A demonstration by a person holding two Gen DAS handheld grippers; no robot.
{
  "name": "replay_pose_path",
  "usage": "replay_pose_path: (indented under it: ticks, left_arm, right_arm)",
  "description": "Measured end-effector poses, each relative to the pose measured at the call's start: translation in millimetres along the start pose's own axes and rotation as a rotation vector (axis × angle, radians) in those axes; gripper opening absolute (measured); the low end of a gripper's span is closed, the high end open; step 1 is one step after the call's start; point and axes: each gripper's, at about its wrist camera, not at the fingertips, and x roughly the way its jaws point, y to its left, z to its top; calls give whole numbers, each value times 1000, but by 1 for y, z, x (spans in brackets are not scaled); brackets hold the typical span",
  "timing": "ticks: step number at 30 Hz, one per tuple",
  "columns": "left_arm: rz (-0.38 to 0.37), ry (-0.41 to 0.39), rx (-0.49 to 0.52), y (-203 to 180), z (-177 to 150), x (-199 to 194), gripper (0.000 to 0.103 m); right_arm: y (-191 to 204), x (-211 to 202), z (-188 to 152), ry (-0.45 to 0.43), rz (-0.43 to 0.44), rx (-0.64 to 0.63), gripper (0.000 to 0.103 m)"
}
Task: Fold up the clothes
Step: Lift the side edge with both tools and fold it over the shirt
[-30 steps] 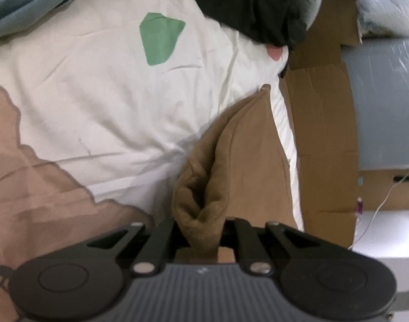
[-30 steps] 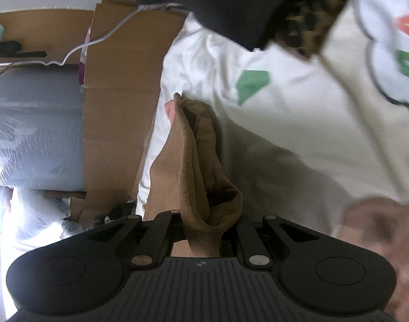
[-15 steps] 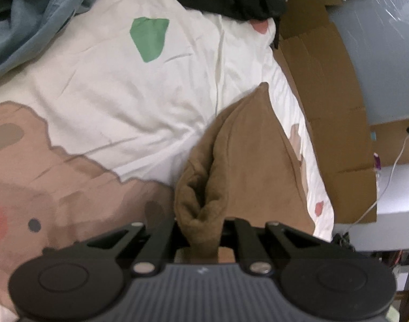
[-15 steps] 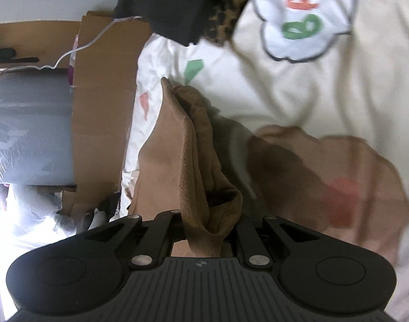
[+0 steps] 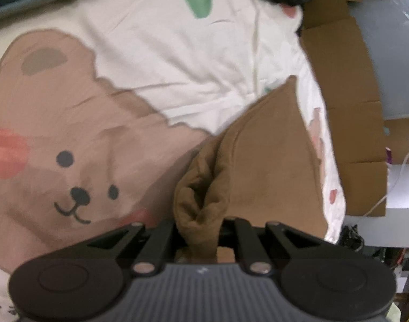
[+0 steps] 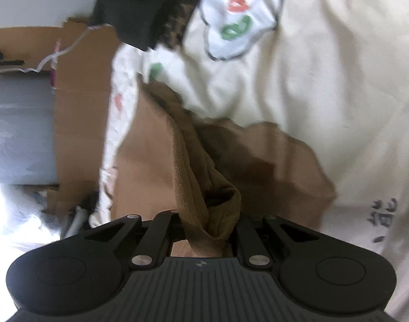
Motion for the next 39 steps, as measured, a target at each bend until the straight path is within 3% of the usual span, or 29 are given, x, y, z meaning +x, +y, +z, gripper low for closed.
replay_pose_path:
  ticks: [2, 5, 12, 17, 18, 20, 21, 27, 32, 39]
  left_arm:
    - [22, 7, -19, 3, 2, 3, 14]
    - [39, 7, -6, 3, 6, 2, 18]
    - [19, 10, 18, 7, 10, -8, 21]
    - [28, -8, 17, 10, 9, -20, 25]
    - [24, -9, 12, 11, 9, -21, 25]
    - [10, -16, 8, 14, 9, -24, 15]
    - [3, -23, 9, 14, 9, -26, 13]
    - [25, -47, 0, 14, 11, -28, 13]
    - [55, -45, 19, 10, 9, -28, 50]
    - [16, -50, -31, 17, 2, -25, 51]
  right_arm:
    - [-3, -1, 0, 7, -17, -2, 12]
    - [-2, -11, -1, -6, -64, -29, 29]
    - [-13, -42, -3, -36, -68, -20, 28]
    - [-22, -41, -5, -38, -69, 25, 28]
    - [-22, -40, -6, -40, -63, 25, 28]
    - [-20, -39, -6, -49, -64, 20, 9]
    - [-19, -40, -6, -55, -65, 15, 5]
    - [-16, -51, 1, -91, -83, 2, 4]
    - [-3, -65, 9, -77, -70, -52, 8]
    - [54, -51, 19, 14, -76, -241, 8]
